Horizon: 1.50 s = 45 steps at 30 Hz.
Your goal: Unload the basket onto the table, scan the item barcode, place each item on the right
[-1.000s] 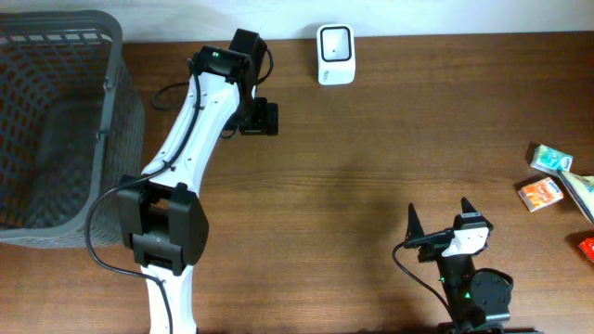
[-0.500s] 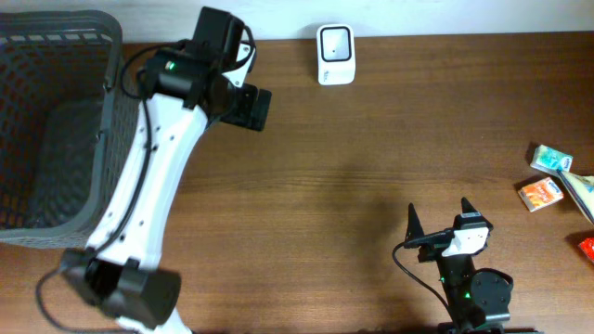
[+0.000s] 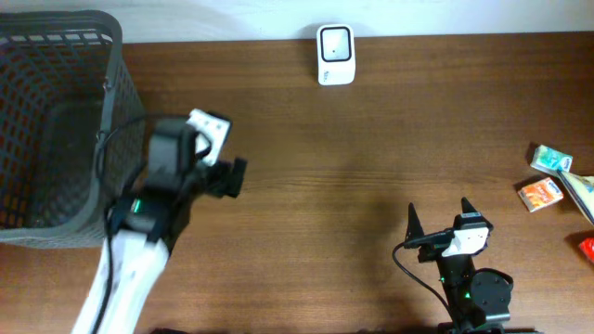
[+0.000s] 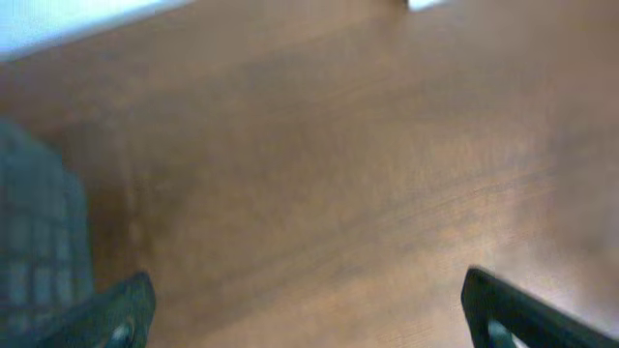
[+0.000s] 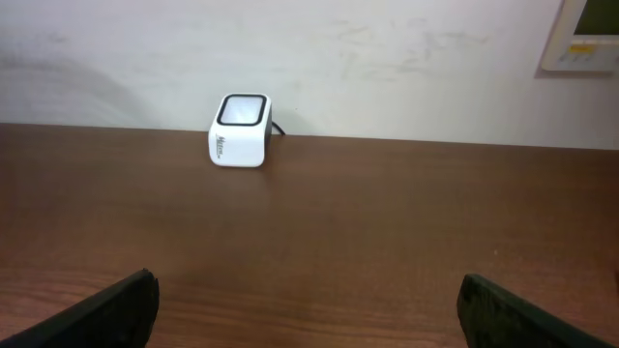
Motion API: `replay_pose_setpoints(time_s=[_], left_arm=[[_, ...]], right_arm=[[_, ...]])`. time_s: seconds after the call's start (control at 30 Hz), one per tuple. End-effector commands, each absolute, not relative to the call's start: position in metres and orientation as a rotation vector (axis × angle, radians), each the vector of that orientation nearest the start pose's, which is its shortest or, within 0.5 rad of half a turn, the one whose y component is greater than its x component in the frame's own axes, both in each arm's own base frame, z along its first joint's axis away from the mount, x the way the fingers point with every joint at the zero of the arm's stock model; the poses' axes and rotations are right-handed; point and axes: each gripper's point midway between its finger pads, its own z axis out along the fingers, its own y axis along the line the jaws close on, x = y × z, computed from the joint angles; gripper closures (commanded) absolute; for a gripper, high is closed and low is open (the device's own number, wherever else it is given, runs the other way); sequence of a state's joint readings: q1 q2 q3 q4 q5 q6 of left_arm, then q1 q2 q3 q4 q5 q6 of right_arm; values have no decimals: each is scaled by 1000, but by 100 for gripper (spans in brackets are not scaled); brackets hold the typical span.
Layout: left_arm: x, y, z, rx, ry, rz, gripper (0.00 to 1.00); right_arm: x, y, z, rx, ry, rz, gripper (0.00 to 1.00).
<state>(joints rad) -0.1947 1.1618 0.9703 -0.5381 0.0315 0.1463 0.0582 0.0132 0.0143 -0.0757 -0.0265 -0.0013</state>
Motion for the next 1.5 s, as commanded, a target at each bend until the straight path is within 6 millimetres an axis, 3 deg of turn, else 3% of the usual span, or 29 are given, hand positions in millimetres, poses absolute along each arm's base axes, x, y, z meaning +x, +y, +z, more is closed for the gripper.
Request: replay_pose_setpoints(time_s=[0.0,0.2,0.53,0.87,1.03,1.47], left_arm=[[307,-54,205,370,2134,-99,1],[259,-41,210,325,1951,-67,1],[235,-38,203,307,1767,-40,1],[234,-37,175,297,1652,-28,1],[242,-22,159,171,1664,-45,1],[246,-8,160,110,1630,9,1]], right_arm=[[245,18,156,-69,1645,62,2],[245,18,157,-68,1645,62,2],[245,18,156,-69,1645,62,2],[245,18,156,-68,1645,62,2],[245,18,156,-68,1645,62,2],[245,18,156,-69,1645,62,2]])
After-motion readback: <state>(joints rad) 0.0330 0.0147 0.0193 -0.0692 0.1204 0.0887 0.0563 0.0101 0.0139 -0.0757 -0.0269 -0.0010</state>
